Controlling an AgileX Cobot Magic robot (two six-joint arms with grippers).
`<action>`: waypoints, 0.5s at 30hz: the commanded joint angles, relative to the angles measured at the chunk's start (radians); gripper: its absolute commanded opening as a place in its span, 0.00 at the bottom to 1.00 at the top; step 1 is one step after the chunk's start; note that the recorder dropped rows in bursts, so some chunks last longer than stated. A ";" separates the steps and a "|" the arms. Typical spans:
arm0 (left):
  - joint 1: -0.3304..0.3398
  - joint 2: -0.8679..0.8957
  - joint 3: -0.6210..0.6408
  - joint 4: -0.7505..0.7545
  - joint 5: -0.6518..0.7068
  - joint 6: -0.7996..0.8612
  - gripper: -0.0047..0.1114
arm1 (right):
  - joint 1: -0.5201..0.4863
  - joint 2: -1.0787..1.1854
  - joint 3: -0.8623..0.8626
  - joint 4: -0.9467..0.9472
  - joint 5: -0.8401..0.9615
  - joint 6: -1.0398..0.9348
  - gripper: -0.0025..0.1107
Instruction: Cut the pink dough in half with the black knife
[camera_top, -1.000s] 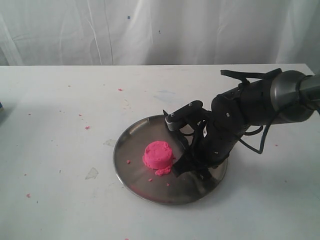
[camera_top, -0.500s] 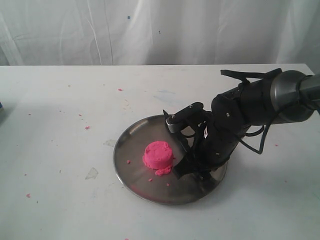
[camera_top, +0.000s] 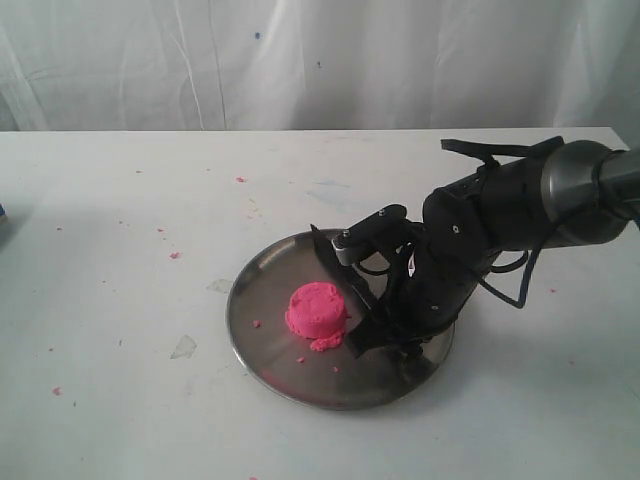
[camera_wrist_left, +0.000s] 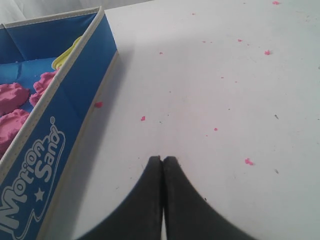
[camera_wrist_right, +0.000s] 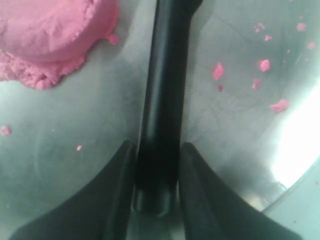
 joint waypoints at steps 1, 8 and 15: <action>-0.004 -0.004 -0.006 0.000 -0.003 0.000 0.04 | -0.006 -0.017 -0.002 -0.022 0.002 0.004 0.02; -0.004 -0.004 -0.006 0.000 -0.003 0.000 0.04 | -0.006 -0.118 -0.002 -0.067 0.121 0.000 0.02; -0.004 -0.004 -0.006 0.000 -0.003 0.000 0.04 | -0.006 -0.158 -0.002 -0.073 0.403 -0.002 0.02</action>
